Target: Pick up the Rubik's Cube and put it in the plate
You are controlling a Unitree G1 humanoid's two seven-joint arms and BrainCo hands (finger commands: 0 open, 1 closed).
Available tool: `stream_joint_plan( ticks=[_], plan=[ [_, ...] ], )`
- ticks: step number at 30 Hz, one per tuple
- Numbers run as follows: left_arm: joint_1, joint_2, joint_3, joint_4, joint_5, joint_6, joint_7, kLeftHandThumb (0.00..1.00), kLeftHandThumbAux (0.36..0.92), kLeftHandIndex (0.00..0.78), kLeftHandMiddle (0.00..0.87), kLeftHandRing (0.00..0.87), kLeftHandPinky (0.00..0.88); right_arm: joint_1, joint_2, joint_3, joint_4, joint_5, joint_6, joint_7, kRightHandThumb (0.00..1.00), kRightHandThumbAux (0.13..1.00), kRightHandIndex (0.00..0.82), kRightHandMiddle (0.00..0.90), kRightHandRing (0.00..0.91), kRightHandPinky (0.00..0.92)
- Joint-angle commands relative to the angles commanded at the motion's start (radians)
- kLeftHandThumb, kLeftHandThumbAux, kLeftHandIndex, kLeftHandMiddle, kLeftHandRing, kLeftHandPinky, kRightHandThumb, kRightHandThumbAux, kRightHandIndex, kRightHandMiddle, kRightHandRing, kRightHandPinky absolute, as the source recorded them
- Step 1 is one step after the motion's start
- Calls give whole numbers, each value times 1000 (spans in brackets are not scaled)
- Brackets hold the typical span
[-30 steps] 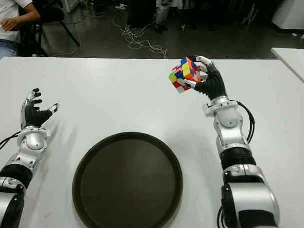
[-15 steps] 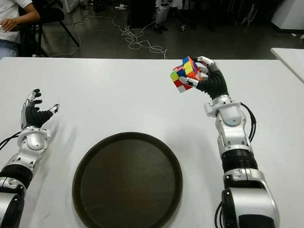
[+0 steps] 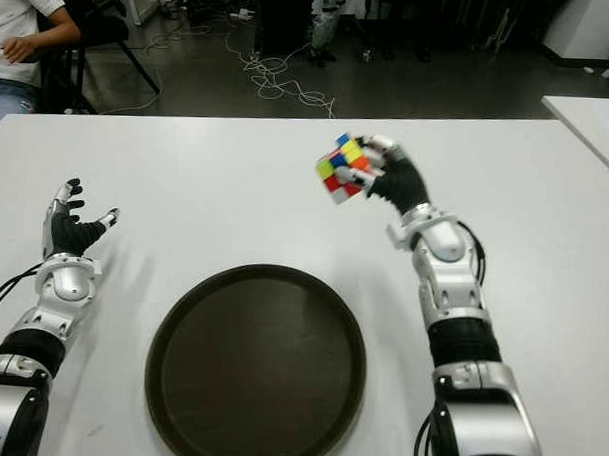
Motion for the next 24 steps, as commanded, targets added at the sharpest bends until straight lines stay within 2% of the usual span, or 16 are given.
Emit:
stream_joint_plan(
  ticks=[4,7,15,20,24],
  plan=[
    [0,-4,5,0,-6,-5,0,295,756,103,166,188,253,7,-7,22,-26,-3,42,37,702,721,436,761,773,769],
    [0,-5,7,1,-10,-9,-2,314,762,105,170,200,268,7,-26,40,-37,-7,55,82,702,720,436,760,771,768],
    [0,-5,12,3,-14,-12,-1,295,761,107,170,194,250,7,-74,98,-78,-34,85,192,700,719,436,769,784,783],
    [0,-3,11,10,-10,-25,4,344,756,116,178,203,268,12,-100,130,-133,-29,99,271,695,722,435,773,792,790],
    [-1,-3,11,15,-9,-29,6,359,756,116,178,200,263,15,-110,145,-152,-14,81,335,687,725,434,780,809,814]
  ],
)
